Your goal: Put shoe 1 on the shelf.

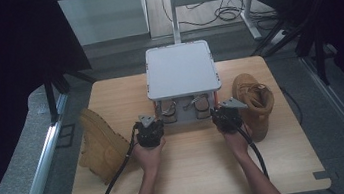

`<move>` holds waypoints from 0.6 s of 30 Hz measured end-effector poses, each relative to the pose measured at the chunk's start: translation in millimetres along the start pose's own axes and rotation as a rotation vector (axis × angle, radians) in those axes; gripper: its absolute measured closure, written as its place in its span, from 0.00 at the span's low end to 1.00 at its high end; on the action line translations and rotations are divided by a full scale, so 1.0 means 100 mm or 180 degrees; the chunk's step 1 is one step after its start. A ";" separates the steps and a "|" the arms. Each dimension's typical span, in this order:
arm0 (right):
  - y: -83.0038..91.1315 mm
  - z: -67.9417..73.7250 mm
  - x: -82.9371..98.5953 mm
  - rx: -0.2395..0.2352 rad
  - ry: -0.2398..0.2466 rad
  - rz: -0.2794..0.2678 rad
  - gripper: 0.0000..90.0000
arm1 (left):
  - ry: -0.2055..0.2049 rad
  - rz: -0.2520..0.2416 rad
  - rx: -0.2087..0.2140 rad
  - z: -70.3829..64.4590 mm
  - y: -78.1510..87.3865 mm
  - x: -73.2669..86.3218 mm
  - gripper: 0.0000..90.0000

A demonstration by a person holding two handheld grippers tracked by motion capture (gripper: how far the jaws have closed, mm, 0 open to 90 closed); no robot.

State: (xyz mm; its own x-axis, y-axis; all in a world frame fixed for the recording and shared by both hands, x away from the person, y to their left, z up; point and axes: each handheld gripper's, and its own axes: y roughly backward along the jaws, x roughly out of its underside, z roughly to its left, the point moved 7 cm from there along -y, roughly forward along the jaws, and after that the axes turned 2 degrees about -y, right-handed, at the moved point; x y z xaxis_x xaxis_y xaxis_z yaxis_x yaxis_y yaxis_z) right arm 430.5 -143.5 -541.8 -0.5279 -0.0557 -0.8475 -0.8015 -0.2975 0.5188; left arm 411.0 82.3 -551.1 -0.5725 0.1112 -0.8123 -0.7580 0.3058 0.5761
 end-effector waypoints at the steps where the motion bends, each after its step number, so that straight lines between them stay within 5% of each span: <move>1: -0.01 -0.01 0.01 0.0009 -0.0007 0.0008 0.92 | -0.0010 0.0016 -0.0012 0.00 -0.02 0.00 0.99; 18: -0.19 -0.01 0.05 0.0189 0.0038 0.0063 1.00 | 0.0126 0.0048 -0.0070 -0.01 -0.23 -0.07 1.00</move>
State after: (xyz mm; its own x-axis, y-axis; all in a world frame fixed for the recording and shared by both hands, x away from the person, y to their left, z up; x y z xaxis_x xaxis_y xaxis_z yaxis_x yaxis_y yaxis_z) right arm 443.3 -138.8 -556.1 -0.5406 -0.0725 -0.8382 -0.8064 -0.2393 0.5408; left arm 432.1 73.9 -558.1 -0.5955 0.0780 -0.7996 -0.7556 0.2836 0.5904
